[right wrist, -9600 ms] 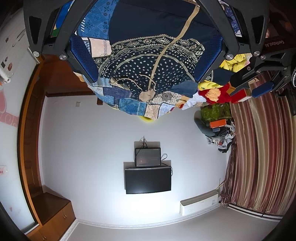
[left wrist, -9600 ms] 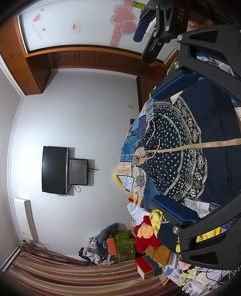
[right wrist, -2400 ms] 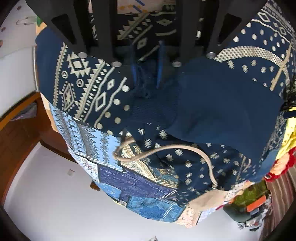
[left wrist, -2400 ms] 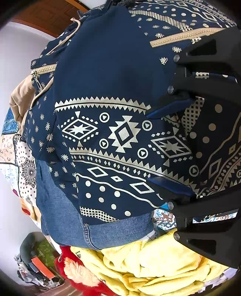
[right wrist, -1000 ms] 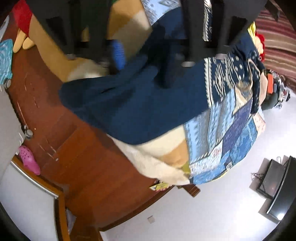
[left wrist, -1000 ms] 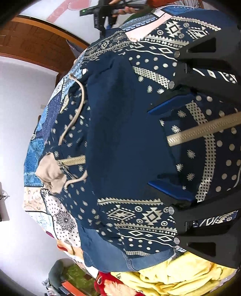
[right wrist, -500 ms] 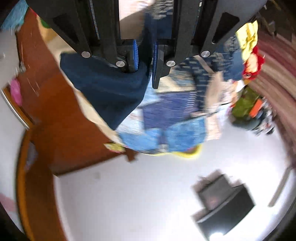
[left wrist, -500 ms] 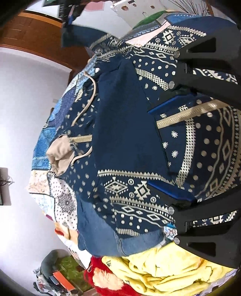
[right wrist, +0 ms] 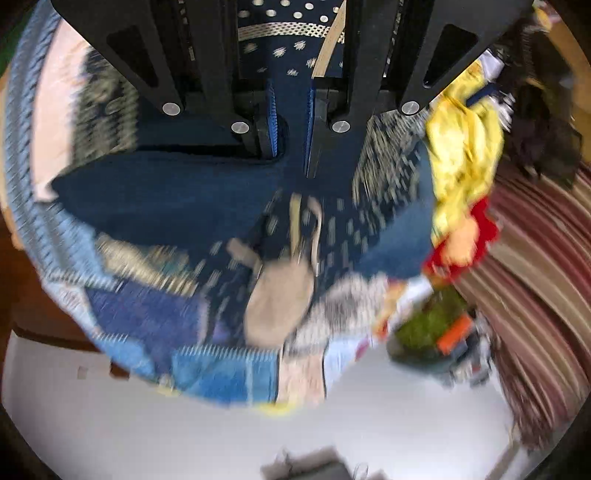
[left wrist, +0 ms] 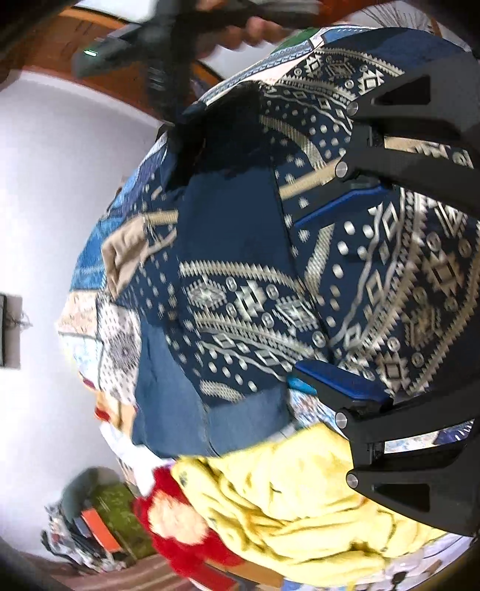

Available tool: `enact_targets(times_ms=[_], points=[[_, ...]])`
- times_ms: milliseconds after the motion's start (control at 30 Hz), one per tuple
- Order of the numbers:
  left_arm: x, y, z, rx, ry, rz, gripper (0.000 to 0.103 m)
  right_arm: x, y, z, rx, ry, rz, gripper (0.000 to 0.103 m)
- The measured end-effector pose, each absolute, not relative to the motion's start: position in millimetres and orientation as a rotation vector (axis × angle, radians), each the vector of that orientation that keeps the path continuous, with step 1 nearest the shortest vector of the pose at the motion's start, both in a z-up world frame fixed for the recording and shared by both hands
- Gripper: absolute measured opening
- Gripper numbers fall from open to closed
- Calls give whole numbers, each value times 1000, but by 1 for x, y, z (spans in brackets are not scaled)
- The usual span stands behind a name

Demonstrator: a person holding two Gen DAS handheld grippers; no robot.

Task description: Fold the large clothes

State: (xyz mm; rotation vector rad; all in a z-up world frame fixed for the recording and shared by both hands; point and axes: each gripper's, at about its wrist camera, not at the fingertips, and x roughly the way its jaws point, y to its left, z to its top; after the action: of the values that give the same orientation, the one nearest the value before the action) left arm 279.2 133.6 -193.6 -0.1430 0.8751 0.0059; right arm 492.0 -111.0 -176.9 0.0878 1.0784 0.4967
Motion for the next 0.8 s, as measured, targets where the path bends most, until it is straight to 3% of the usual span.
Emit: enact_targets(times_ms=[267, 500, 800], points=[[263, 164, -211, -198, 912, 64, 72, 466, -84, -259, -13, 1278, 381, 11], [260, 157, -214, -206, 927, 62, 72, 446, -98, -265, 119, 1418, 443, 11], [285, 112, -194, -119, 919, -7, 72, 418, -132, -227, 133, 1358, 620, 11]])
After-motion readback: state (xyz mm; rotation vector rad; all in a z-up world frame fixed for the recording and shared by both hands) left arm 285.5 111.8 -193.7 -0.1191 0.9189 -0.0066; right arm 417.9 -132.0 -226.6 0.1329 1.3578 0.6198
